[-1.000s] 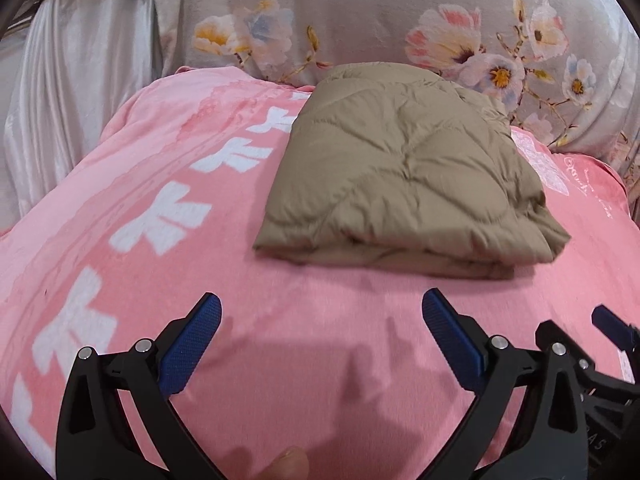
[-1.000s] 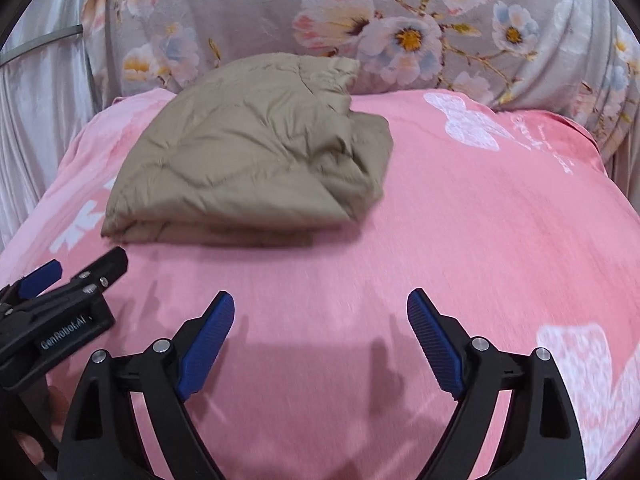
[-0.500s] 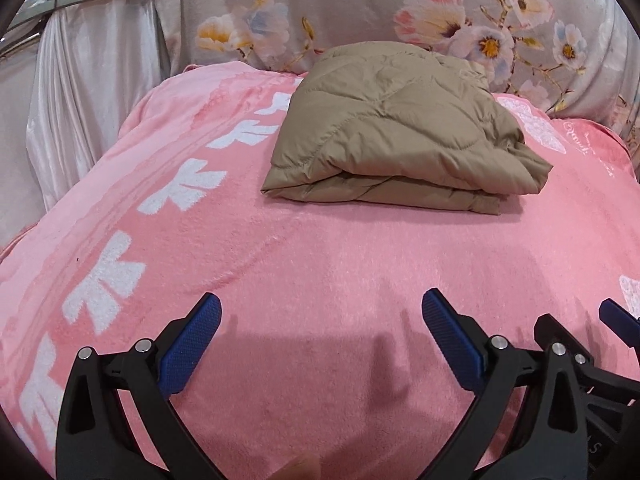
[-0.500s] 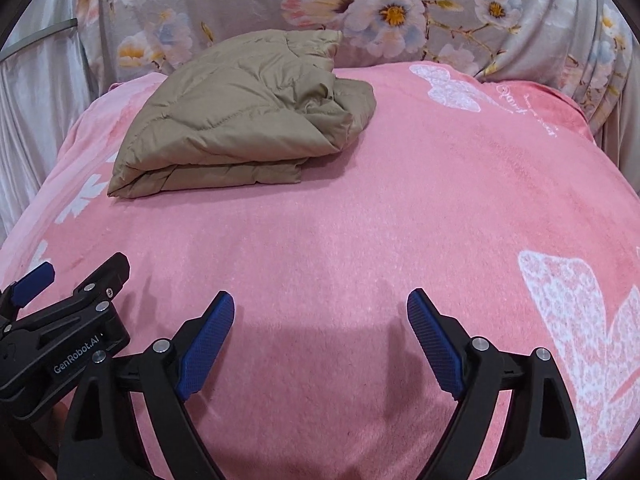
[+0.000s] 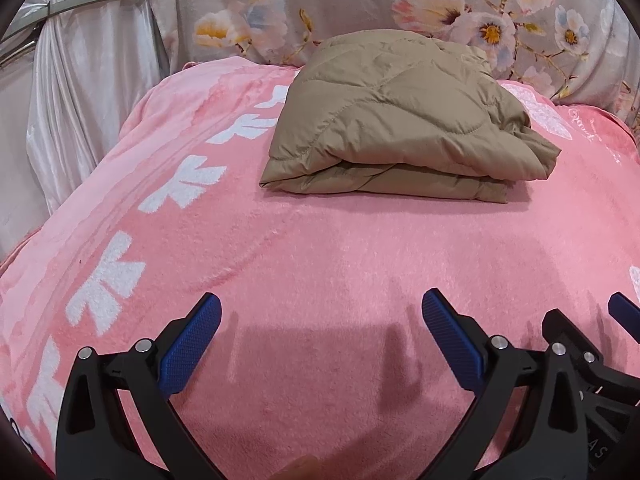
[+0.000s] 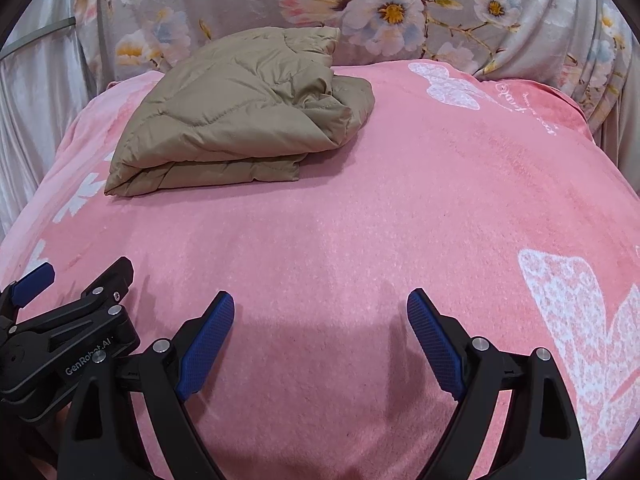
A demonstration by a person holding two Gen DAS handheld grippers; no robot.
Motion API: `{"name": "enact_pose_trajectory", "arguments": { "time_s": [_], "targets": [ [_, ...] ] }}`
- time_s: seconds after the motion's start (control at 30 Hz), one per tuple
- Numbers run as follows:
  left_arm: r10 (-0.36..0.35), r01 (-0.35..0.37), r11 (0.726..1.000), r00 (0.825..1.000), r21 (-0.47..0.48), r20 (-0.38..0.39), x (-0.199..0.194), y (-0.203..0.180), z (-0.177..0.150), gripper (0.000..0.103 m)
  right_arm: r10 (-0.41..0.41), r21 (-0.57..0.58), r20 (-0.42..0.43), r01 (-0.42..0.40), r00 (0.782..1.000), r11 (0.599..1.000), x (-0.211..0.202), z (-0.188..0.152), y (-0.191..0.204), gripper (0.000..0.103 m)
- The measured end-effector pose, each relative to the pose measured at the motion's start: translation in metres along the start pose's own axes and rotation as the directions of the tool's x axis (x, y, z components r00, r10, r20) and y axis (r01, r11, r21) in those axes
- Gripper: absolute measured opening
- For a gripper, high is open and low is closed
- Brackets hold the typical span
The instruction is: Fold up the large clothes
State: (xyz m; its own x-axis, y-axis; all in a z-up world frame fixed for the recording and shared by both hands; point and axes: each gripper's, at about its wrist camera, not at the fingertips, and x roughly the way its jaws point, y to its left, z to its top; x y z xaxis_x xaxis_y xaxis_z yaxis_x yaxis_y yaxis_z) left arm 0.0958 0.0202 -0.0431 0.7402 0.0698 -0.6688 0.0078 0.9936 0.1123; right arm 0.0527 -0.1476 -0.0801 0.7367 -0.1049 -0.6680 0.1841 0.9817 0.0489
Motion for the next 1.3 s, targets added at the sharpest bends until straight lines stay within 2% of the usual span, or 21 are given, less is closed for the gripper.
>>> {"name": "enact_pose_trajectory", "arguments": {
  "time_s": [0.3, 0.7, 1.3],
  "targets": [
    [-0.008, 0.008, 1.000, 0.999, -0.012, 0.038, -0.007, 0.003, -0.001, 0.098, -0.006, -0.010, 0.061, 0.006, 0.998, 1.000, -0.013, -0.001, 0.000, 0.086],
    [-0.001, 0.002, 1.000, 0.998, -0.018, 0.057, -0.011, 0.003, -0.001, 0.098, -0.023, -0.021, 0.084, 0.025, 0.996, 0.999, -0.016, -0.001, 0.003, 0.086],
    [-0.002, 0.004, 1.000, 0.997, -0.024, 0.076, -0.015, 0.004, 0.000, 0.098, 0.000, -0.013, 0.100, 0.001, 0.995, 1.000, -0.020, -0.001, 0.001, 0.087]
  ]
}}
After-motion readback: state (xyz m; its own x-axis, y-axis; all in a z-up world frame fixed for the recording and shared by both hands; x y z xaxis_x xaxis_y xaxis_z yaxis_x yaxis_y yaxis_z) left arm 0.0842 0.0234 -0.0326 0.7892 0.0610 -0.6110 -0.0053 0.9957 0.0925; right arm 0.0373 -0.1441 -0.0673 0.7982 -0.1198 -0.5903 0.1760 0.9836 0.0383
